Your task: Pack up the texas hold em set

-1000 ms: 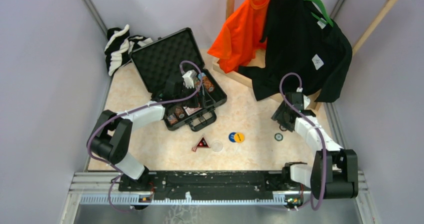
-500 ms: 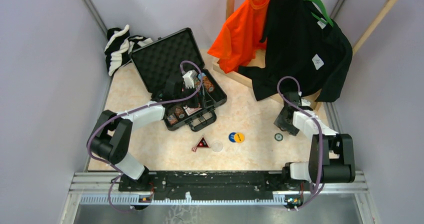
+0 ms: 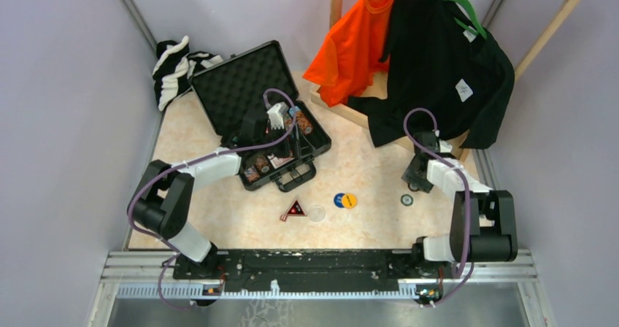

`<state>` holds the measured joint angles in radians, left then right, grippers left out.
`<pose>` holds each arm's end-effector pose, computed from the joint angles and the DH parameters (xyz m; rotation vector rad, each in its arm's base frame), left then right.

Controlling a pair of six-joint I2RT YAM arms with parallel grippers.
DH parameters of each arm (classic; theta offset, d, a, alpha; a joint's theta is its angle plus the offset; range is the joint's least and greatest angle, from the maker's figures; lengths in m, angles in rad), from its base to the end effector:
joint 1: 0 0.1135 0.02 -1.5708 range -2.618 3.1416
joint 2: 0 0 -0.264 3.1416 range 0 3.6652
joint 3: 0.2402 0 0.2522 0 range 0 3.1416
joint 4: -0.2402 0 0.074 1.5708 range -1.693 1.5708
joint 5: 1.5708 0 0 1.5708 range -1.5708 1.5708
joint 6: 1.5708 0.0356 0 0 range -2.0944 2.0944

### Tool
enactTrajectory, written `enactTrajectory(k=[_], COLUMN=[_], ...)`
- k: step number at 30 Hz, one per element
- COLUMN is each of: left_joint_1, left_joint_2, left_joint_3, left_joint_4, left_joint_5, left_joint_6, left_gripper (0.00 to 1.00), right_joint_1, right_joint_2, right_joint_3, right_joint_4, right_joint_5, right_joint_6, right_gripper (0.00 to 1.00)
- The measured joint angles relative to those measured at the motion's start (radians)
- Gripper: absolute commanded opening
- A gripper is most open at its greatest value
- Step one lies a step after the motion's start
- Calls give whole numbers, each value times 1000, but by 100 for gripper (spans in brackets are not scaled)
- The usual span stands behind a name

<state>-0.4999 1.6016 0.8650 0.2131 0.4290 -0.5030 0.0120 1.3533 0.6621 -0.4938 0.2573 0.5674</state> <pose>0.2931 -0.1769 0.2041 0.2737 2.2030 -1.0321 0.2309 -0.0063 0.1609 0.8042 2.5727 -0.1837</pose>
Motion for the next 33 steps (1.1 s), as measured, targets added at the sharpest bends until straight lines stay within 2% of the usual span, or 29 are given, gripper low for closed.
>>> enactTrajectory(k=[6,17,25,33], left_joint_1=[0,0,0,0], left_joint_2=[6,7,9,48], left_joint_3=[0,0,0,3], left_joint_4=[4,5,5,4], left_joint_5=[2,2,2,40], left_joint_6=[-2,-1,-1,-16], left_gripper=[99,99,99,99], right_joint_1=[-1,18,39,123], right_joint_2=[0,-13,-82,-90], right_joint_3=[0,0,0,2], right_joint_4=[0,-12,-34,-58], right_joint_5=[1,5,3,-9], right_joint_6=[-3,-6,-6,5], right_gripper=[33,33,33,33])
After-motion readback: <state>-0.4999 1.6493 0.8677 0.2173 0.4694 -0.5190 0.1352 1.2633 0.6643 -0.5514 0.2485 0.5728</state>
